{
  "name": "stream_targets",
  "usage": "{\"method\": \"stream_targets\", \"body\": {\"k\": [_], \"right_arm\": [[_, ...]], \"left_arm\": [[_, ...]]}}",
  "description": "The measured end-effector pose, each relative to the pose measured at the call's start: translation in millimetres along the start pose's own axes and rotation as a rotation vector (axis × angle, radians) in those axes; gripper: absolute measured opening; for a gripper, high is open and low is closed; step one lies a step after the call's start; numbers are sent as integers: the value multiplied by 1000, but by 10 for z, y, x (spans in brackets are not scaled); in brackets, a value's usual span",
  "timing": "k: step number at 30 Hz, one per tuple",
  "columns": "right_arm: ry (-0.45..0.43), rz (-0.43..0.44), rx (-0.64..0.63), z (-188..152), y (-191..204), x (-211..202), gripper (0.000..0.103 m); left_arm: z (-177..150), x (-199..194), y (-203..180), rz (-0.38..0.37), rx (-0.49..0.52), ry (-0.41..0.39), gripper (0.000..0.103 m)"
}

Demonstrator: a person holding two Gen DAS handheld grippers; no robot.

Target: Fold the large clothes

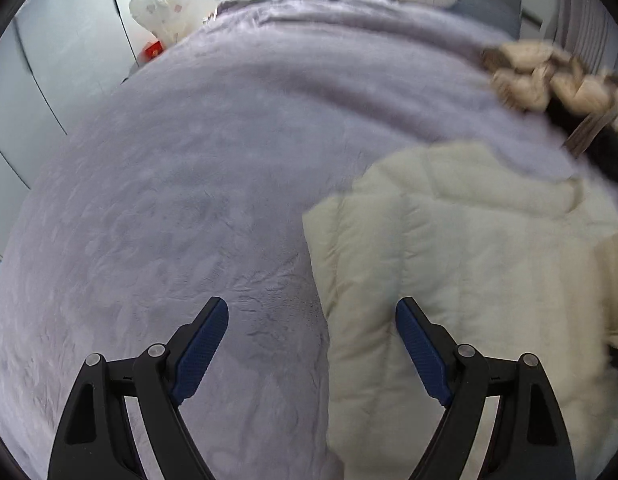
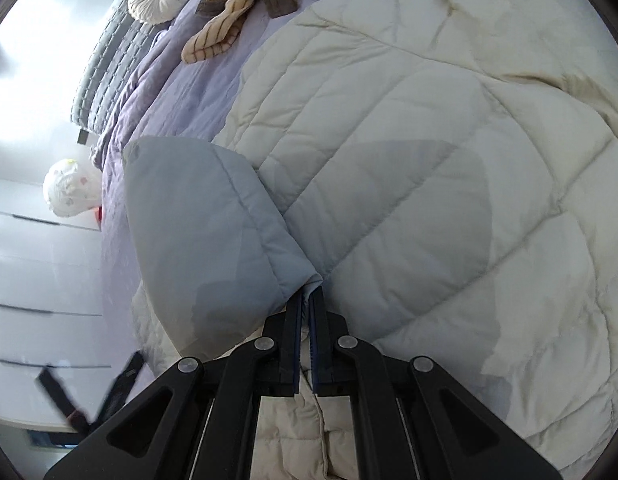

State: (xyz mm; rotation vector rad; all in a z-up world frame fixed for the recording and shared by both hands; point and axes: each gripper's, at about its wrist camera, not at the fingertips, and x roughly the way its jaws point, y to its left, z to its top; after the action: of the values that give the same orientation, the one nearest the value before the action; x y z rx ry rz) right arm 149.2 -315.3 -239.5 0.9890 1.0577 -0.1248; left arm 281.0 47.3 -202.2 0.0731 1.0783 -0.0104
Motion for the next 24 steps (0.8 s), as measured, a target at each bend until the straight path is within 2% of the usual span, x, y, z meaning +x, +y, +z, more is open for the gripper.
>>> {"method": "stream_targets", "body": {"k": [3, 8, 10, 13, 16, 17, 19, 21, 24], "right_arm": [[9, -19, 28, 7, -80, -69, 8], [-28, -94, -14, 19, -162, -365, 34], [-50, -132, -34, 29, -171, -490, 35], [-154, -211, -122, 53, -67, -768, 35], [-212, -198, -258, 47, 125, -883, 34], [-202, -194, -322, 74, 237, -809, 34], [-167, -179, -368, 130, 329, -621, 34], [-125, -213, -360, 158, 282, -430, 34], [-43, -209, -285, 140, 60, -217, 34]], "left_arm": [[-48, 131, -2, -12, -10, 32, 87], [-69, 147, -2, 0, 23, 28, 87], [-46, 167, -2, -1, 26, 31, 87], [-72, 145, 6, 1, 35, 30, 87], [-78, 129, -26, 12, 59, 21, 87], [-72, 134, -40, 15, 64, 20, 87], [-64, 147, -47, 17, 68, 23, 87], [-58, 154, -42, 19, 62, 28, 87], [-66, 166, -54, 18, 67, 27, 87]]}}
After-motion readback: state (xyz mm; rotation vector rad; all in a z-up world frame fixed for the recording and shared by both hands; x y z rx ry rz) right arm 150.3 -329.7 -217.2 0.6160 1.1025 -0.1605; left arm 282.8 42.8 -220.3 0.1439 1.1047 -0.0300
